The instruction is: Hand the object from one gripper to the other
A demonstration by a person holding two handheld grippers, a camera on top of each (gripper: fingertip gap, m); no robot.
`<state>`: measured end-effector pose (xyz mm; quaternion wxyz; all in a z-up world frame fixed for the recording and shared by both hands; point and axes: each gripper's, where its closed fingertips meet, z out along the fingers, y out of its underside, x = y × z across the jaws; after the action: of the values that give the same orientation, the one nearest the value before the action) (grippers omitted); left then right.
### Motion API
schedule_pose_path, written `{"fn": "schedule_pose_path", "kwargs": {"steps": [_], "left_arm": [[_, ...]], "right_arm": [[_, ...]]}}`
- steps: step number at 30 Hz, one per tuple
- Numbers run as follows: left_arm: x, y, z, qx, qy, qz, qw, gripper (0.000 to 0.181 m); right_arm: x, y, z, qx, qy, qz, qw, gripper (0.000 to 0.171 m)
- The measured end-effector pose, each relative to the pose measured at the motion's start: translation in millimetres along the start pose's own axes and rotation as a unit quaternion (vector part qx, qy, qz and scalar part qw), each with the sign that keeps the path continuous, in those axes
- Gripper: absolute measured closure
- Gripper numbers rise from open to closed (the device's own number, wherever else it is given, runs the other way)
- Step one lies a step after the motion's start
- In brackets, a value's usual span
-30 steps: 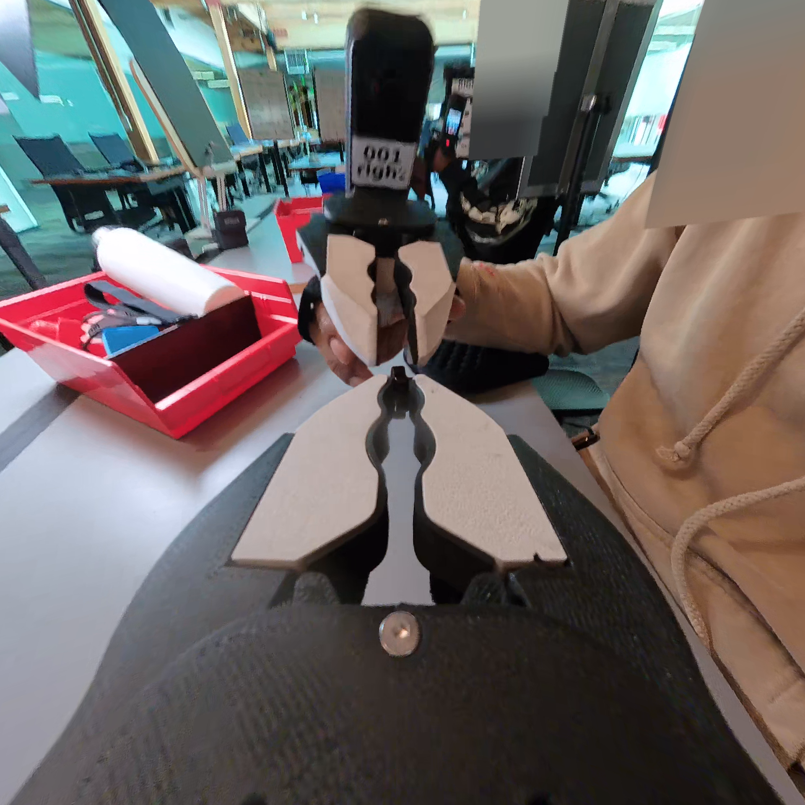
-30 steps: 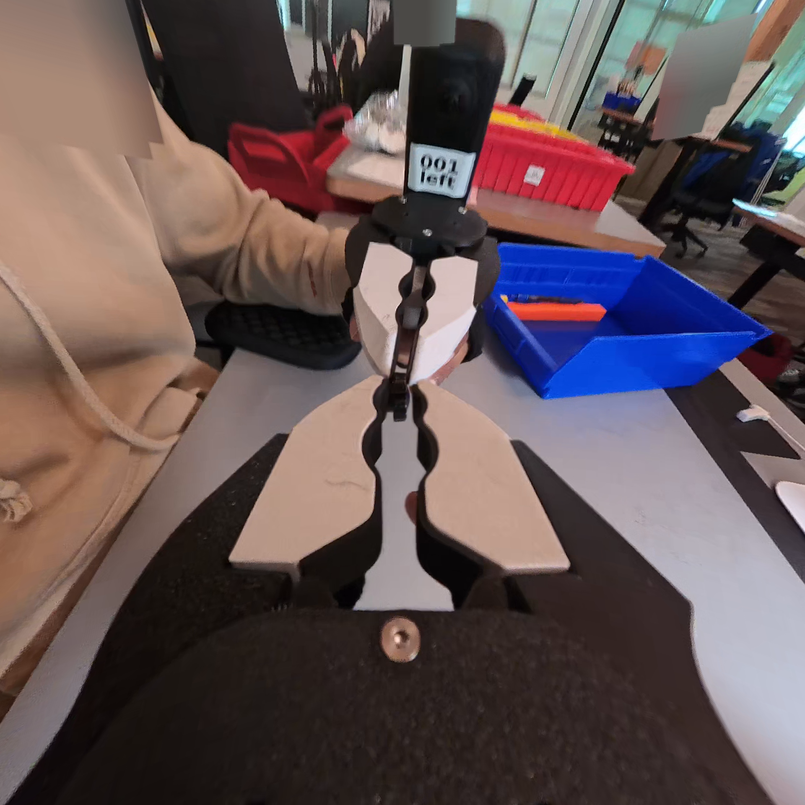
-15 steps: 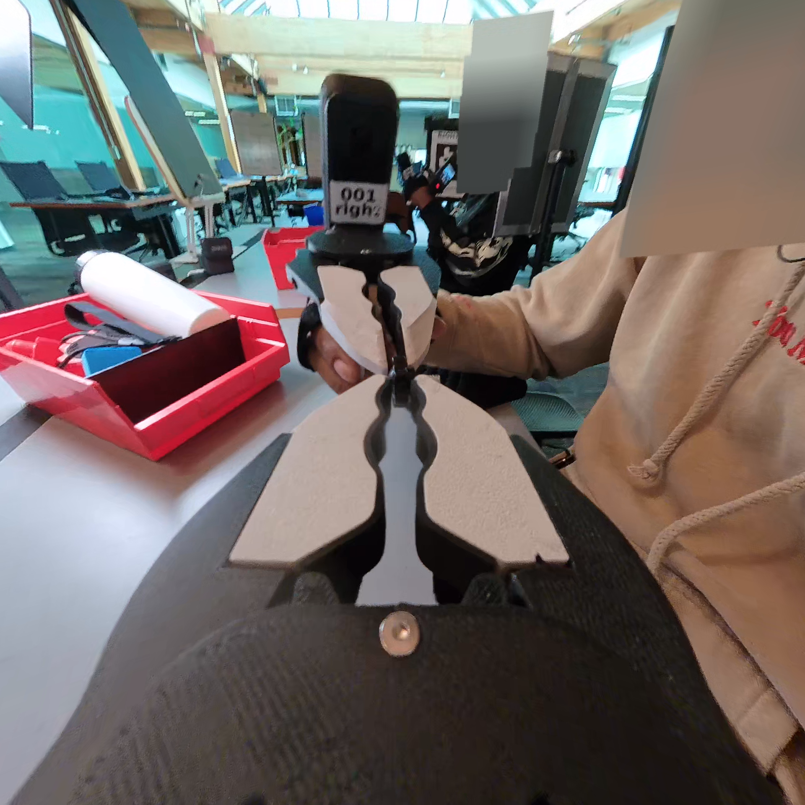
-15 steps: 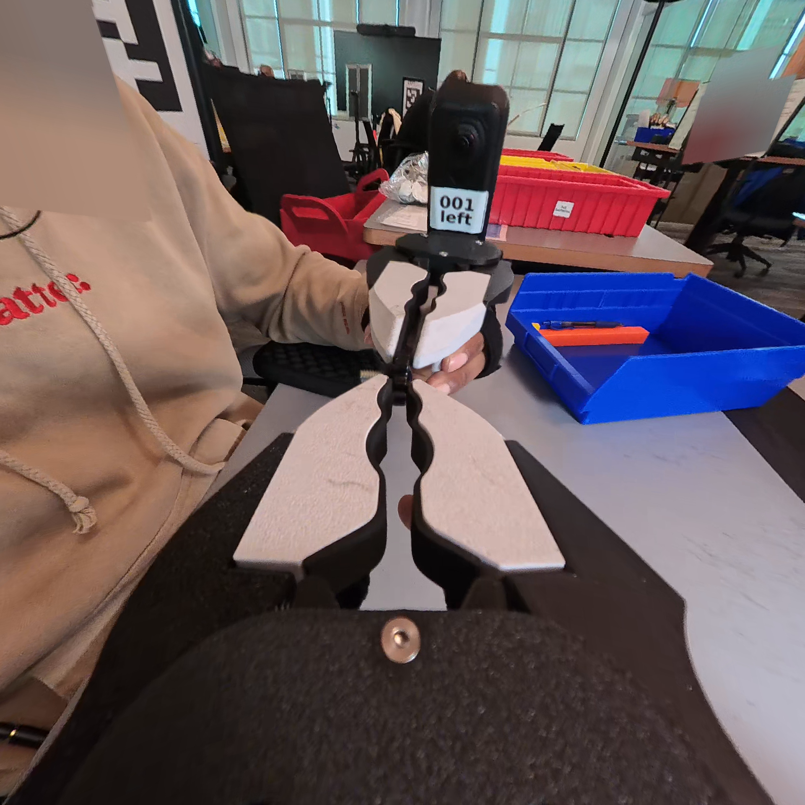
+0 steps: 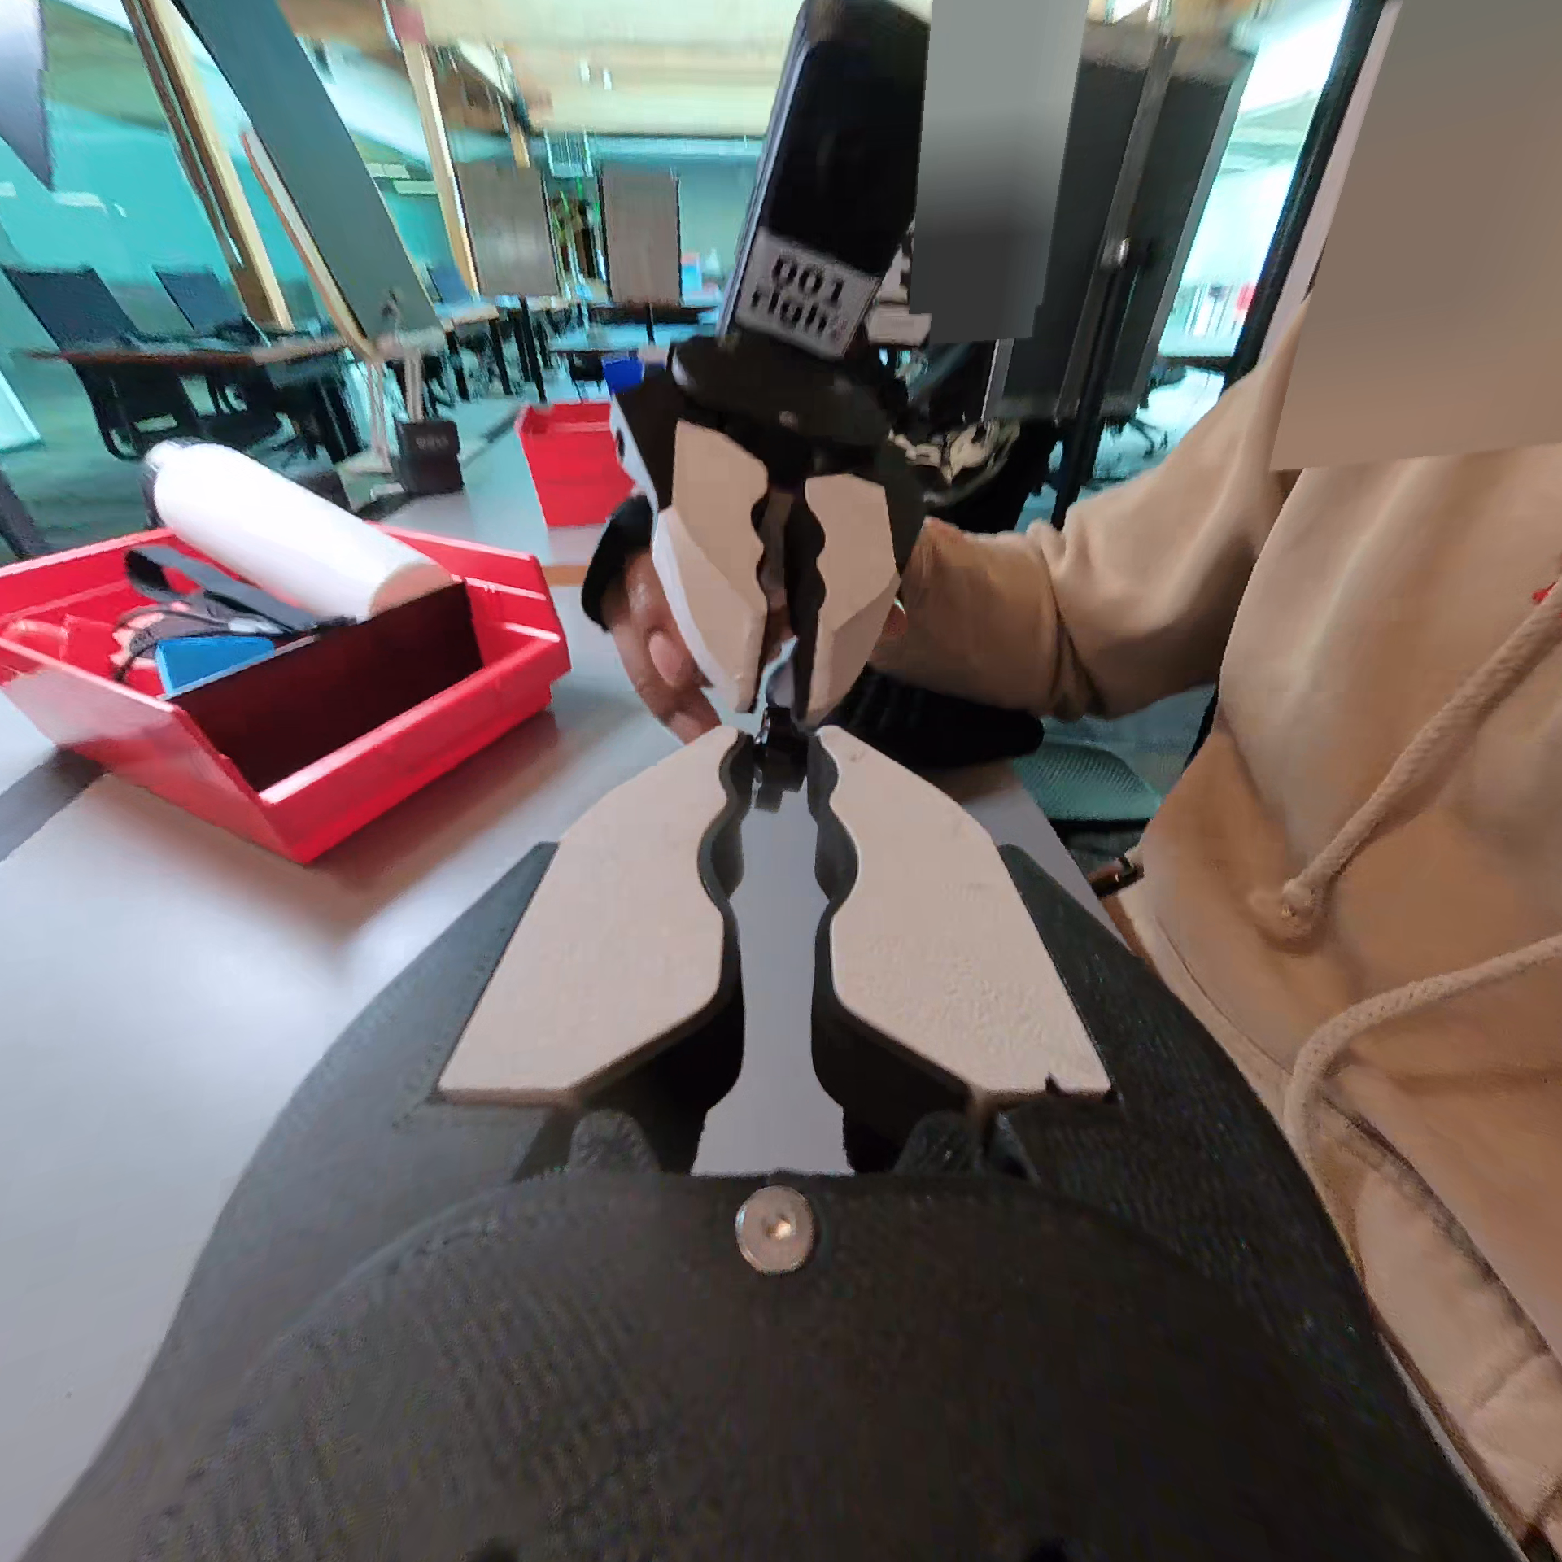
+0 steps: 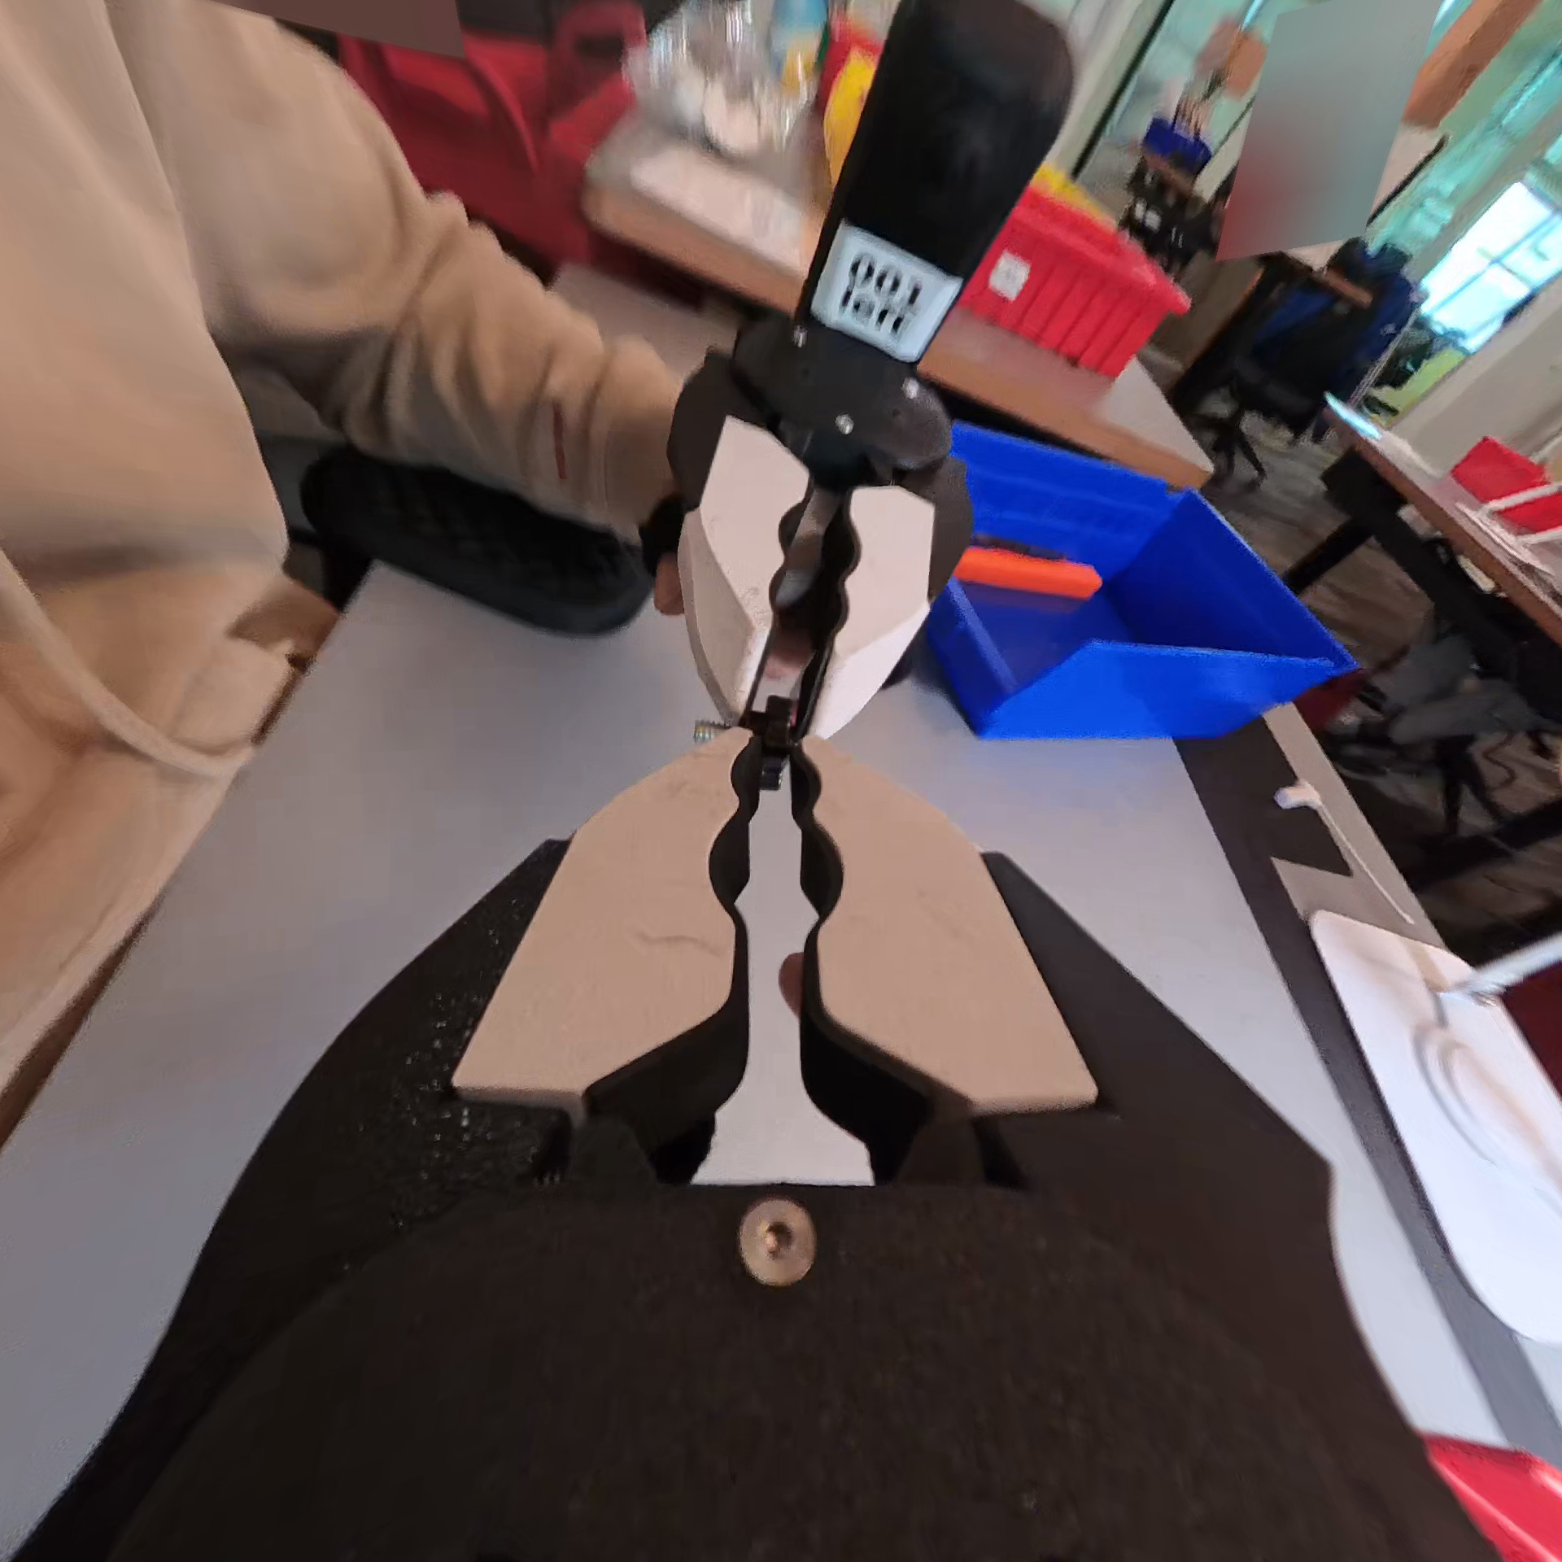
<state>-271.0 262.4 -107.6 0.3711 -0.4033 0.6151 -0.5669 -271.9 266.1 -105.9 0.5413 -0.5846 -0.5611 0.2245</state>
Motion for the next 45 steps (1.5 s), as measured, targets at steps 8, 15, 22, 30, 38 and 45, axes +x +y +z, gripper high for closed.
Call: {"fn": "schedule_pose_path", "kwargs": {"steps": [8, 15, 22, 30, 38, 45], "left_arm": [[7.4, -15.8, -2.4, 0.065, 0.015, 0.006, 0.998, 0.169], [4.2, -8.9, -1.2, 0.040, 0.007, 0.006, 0.999, 0.169], [-5.5, 20.9, 3.0, -0.079, -0.026, 0.022, 0.996, 0.162], [-6.4, 3.7, 1.2, -0.016, -0.036, 0.037, 0.999, 0.169], [10.8, -23.1, -3.1, 0.119, 0.025, 0.001, 0.993, 0.170], [9.1, -21.9, -5.6, 0.118, 0.026, 0.008, 0.993, 0.170]], "right_arm": [[-3.6, -10.2, 4.5, 0.108, -0.064, 0.088, 0.988, 0.154], [-3.2, -5.7, 3.0, 0.067, -0.054, 0.070, 0.994, 0.160], [-5.0, 28.9, 7.3, -0.096, -0.012, -0.006, 0.995, 0.161], [3.0, 13.8, 3.3, -0.035, 0.010, -0.001, 0.999, 0.160], [-4.2, -9.3, 9.2, 0.097, -0.043, 0.061, 0.993, 0.155], [-3.5, -12.7, 1.9, 0.091, -0.040, 0.053, 0.994, 0.166]]}}
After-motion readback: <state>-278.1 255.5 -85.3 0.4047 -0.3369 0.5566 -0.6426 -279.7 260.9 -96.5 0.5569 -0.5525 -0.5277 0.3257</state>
